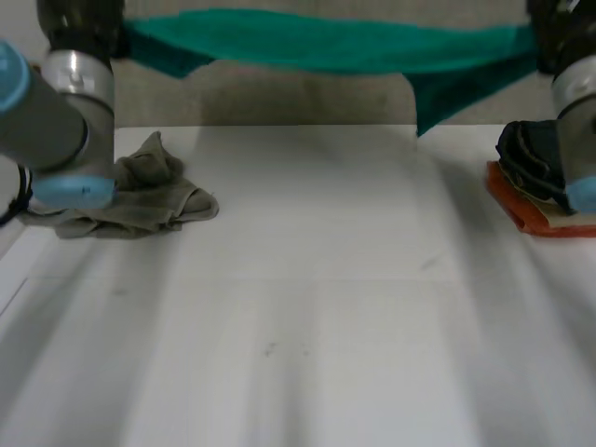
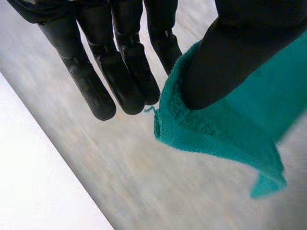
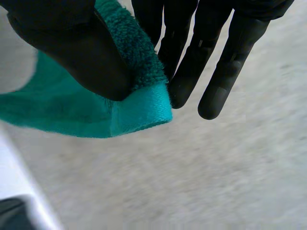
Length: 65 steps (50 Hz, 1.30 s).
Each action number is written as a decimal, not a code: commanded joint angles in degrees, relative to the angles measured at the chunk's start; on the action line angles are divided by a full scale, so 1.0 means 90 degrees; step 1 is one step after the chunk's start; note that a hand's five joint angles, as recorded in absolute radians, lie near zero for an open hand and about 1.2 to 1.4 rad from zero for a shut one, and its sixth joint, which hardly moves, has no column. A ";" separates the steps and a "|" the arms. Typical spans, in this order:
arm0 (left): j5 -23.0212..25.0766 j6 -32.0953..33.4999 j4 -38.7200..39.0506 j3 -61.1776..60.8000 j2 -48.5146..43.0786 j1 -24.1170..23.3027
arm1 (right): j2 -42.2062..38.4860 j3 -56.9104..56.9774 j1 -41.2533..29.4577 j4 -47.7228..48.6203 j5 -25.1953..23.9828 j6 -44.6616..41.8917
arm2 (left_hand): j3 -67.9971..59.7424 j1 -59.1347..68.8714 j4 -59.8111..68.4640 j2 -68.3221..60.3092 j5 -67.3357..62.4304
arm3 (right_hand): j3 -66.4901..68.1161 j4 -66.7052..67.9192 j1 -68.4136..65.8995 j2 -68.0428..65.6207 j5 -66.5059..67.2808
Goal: Fold the laundry.
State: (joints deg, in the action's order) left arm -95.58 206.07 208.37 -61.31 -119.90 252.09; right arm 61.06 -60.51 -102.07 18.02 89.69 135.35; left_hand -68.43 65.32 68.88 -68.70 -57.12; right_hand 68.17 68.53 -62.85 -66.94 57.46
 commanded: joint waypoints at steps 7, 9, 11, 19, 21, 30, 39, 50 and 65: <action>0.0435 -0.0251 -0.0007 -0.2210 -0.0447 -0.0002 | -0.1521 -0.0581 -0.0105 -0.0986 -0.0103 -0.0019 | -0.1286 0.1631 0.1235 -0.1256 -0.1431 | 0.1314 0.1275 -0.1905 -0.1451 0.1394; 0.0484 -0.0231 -0.0076 -0.2620 -0.0389 0.0008 | -0.1424 -0.0805 -0.0085 -0.1337 -0.0083 -0.0039 | -0.1286 0.1631 0.1235 -0.1256 -0.1431 | 0.1314 0.1275 -0.1905 -0.1451 0.1394; 0.0484 -0.0221 -0.0105 -0.2932 -0.0301 -0.0002 | -0.1171 -0.1165 -0.0085 -0.1746 -0.0083 -0.0039 | -0.1286 0.1631 0.1235 -0.1256 -0.1431 | 0.1314 0.1275 -0.1905 -0.1451 0.1394; 0.0513 0.0168 -0.1177 -0.5051 0.1699 0.0027 | 0.0615 -0.3048 0.0226 -0.3318 -0.0122 -0.0399 | -0.1286 0.1631 0.1235 -0.1256 -0.1431 | 0.1314 0.1275 -0.1905 -0.1451 0.1394; 0.0533 0.0432 -0.1773 -0.5598 0.2315 0.0047 | 0.0987 -0.3450 0.0461 -0.3661 -0.0132 -0.0672 | -0.1286 0.1631 0.1235 -0.1256 -0.1431 | 0.1314 0.1275 -0.1905 -0.1451 0.1394; 0.0854 0.1438 -0.4020 -0.6860 0.3450 0.0145 | 0.1878 -0.4995 0.1224 -0.4366 -0.0142 -0.2607 | -0.1286 0.1631 0.1235 -0.1256 -0.1431 | 0.1314 0.1275 -0.1905 -0.1451 0.1394; 0.0943 0.1380 -0.2950 -0.5662 0.2525 0.0067 | 0.1264 -0.4069 0.1126 -0.3313 -0.0122 -0.1749 | -0.1286 0.1631 0.1235 -0.1256 -0.1431 | 0.1314 0.1275 -0.1905 -0.1451 0.1394; 0.0095 0.0697 -0.1912 -0.2938 0.0229 -0.0363 | -0.0483 -0.2284 0.0678 -0.2287 0.0208 -0.1162 | -0.1286 0.1631 0.1235 -0.1256 -0.1431 | 0.1314 0.1275 -0.1905 -0.1451 0.1394; -0.0473 0.0726 -0.1882 0.0161 -0.1911 -0.0832 | -0.1970 -0.0357 0.0316 -0.1680 0.0776 -0.1025 | 0.2794 -0.2449 -0.2845 0.2824 0.2649 | -0.5558 -0.5598 0.4967 0.5422 -0.5479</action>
State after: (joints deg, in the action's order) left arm -100.38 212.48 191.52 -66.88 -133.08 245.26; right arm 46.23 -67.69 -98.16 2.11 95.66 125.55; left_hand -68.03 65.02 68.48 -68.02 -56.82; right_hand 59.02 59.26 -55.36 -58.14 48.63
